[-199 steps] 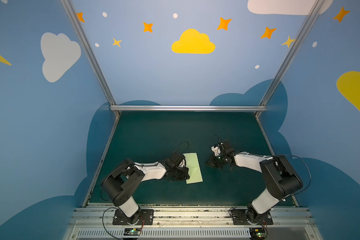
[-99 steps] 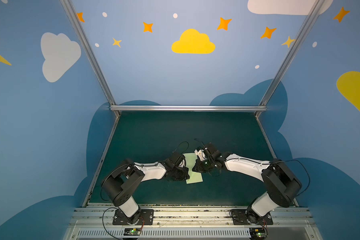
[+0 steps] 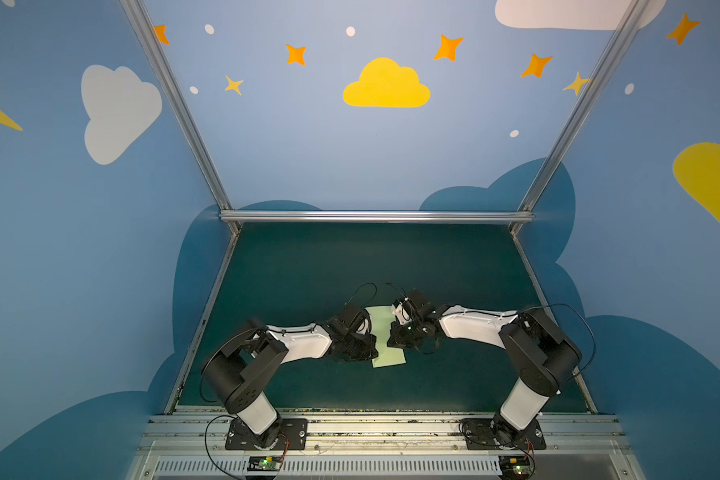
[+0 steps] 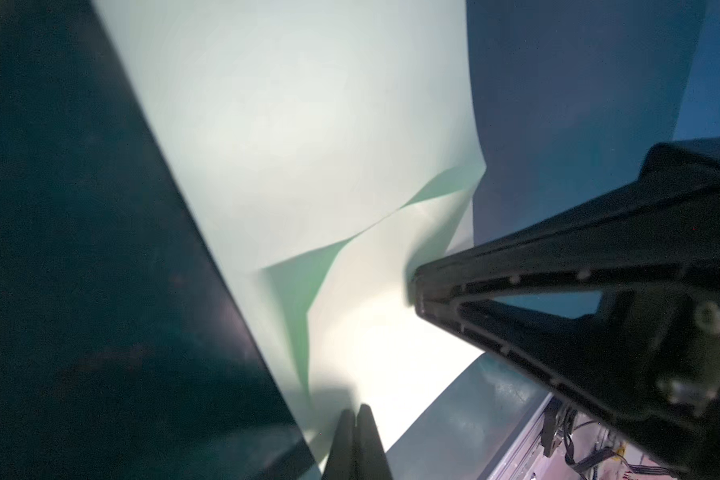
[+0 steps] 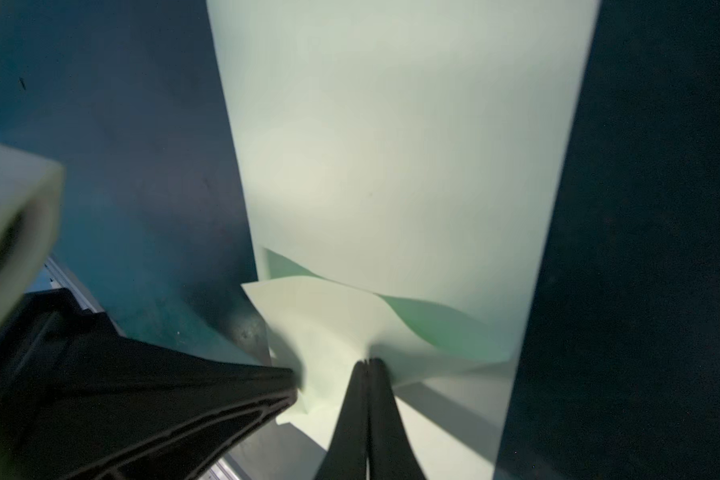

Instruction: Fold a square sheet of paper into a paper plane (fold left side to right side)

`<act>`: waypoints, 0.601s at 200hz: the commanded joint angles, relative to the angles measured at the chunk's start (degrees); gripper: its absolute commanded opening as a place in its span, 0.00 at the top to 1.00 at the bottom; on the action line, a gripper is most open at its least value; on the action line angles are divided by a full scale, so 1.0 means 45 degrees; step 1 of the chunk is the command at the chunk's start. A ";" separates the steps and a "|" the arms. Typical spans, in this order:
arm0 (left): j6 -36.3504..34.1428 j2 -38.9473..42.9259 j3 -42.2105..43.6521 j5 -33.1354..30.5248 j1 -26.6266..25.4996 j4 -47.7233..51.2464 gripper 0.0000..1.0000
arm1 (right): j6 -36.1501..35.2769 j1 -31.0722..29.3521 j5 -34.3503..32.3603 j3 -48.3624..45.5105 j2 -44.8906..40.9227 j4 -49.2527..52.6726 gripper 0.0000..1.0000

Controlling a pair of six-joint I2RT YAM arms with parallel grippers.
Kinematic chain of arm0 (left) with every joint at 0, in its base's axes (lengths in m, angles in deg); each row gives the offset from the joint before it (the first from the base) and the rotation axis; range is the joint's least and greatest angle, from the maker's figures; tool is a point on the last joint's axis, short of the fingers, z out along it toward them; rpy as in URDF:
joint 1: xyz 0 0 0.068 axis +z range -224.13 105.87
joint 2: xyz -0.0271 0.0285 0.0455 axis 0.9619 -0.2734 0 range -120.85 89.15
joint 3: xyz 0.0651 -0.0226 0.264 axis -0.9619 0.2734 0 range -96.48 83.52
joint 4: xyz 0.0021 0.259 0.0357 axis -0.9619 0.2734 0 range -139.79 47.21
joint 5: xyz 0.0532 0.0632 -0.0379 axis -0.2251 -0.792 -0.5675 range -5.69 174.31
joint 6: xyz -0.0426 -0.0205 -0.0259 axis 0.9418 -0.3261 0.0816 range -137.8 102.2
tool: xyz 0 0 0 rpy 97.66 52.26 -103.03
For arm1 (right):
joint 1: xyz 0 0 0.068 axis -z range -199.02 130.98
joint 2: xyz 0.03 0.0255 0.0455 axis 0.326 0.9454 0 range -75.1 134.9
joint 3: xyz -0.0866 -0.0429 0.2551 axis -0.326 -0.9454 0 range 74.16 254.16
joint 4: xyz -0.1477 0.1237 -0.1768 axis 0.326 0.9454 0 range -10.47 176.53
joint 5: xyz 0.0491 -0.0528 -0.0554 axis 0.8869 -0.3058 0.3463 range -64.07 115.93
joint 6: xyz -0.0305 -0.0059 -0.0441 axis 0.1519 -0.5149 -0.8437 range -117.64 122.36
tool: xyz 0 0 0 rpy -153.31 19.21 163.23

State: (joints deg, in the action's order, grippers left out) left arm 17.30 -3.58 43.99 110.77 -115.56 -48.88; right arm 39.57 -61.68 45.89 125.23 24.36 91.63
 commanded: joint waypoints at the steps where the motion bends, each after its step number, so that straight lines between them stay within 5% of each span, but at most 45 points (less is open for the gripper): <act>1: -0.0482 0.0680 -0.0669 -0.0056 0.0193 0.1274 0.97 | 0.0046 0.0143 -0.0277 -0.0398 0.0339 -0.0007 1.00; 120: -0.0426 -0.0725 -0.1806 0.0605 -0.0129 0.0896 0.97 | 0.0456 0.0201 -0.0184 -0.0814 0.0375 -0.0335 1.00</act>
State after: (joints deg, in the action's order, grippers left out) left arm 15.48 -5.59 35.38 113.20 -115.83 -43.97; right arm 41.19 -60.89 48.10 123.61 24.33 89.00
